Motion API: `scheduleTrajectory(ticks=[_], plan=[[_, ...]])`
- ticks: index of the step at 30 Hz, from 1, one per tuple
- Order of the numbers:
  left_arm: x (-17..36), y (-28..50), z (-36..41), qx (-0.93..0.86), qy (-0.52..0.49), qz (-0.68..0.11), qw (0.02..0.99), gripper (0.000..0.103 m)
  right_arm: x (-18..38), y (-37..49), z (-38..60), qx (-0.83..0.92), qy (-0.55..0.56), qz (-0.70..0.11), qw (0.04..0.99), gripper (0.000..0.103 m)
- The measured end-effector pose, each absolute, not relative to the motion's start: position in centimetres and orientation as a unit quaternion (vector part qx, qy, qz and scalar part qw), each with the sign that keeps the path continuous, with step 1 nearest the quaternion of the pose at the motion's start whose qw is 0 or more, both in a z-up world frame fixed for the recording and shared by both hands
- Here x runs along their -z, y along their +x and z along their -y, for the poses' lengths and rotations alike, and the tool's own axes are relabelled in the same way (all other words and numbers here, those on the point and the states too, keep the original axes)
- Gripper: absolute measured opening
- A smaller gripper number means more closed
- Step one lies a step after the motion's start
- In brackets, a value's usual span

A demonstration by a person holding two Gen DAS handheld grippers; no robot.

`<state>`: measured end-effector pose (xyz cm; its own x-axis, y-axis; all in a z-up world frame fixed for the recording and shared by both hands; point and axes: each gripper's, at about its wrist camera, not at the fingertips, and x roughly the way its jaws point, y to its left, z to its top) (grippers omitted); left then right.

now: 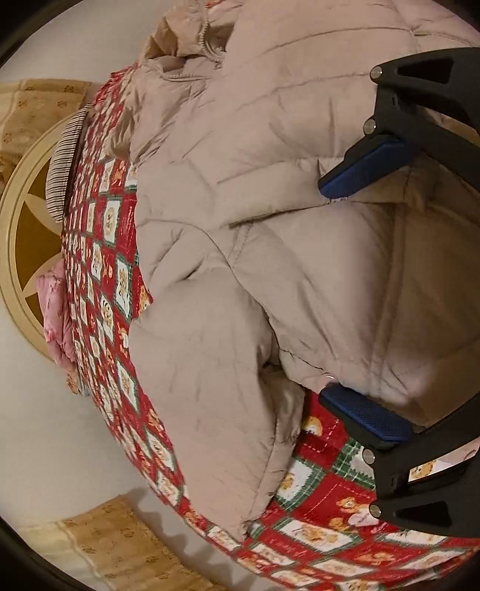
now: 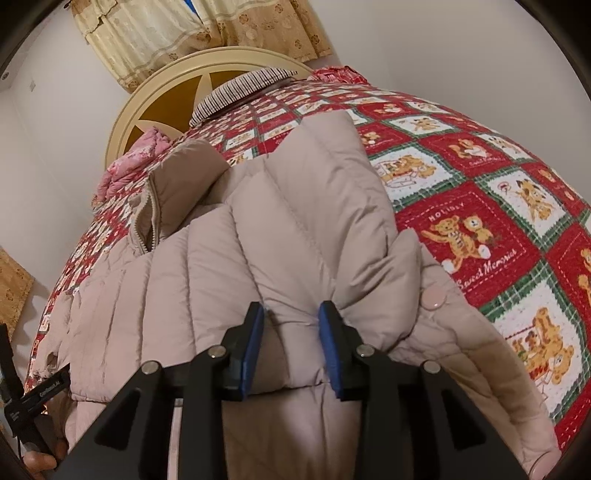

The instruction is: Fold large clothes

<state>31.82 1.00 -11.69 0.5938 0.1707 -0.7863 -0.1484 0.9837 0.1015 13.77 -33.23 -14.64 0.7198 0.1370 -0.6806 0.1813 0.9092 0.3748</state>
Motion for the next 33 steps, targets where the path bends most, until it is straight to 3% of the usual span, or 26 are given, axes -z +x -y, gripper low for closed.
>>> scheduleTrajectory(ticks=[6, 13, 17, 26, 33], plan=[[8.6, 30.5, -5.1, -0.044, -0.080, -0.437, 0.895, 0.102, 14.7, 13.9, 33.2, 0.009, 0.213, -0.373, 0.903, 0.036], [4.2, 27.2, -21.2, -0.146, -0.252, -0.308, 0.906, 0.102, 14.7, 14.0, 32.9, 0.008, 0.208, -0.373, 0.904, 0.041], [6.8, 29.0, -30.3, -0.219, -0.326, -0.351, 0.850, 0.102, 14.7, 14.1, 32.7, 0.008, 0.202, -0.373, 0.905, 0.044], [11.1, 33.2, -35.0, -0.271, -0.368, -0.384, 0.802, 0.102, 14.8, 14.3, 32.5, 0.012, 0.193, -0.376, 0.906, 0.045], [11.0, 34.9, -33.9, -0.267, -0.320, -0.366, 0.832, 0.099, 14.9, 14.4, 32.5, 0.012, 0.192, -0.377, 0.906, 0.046]])
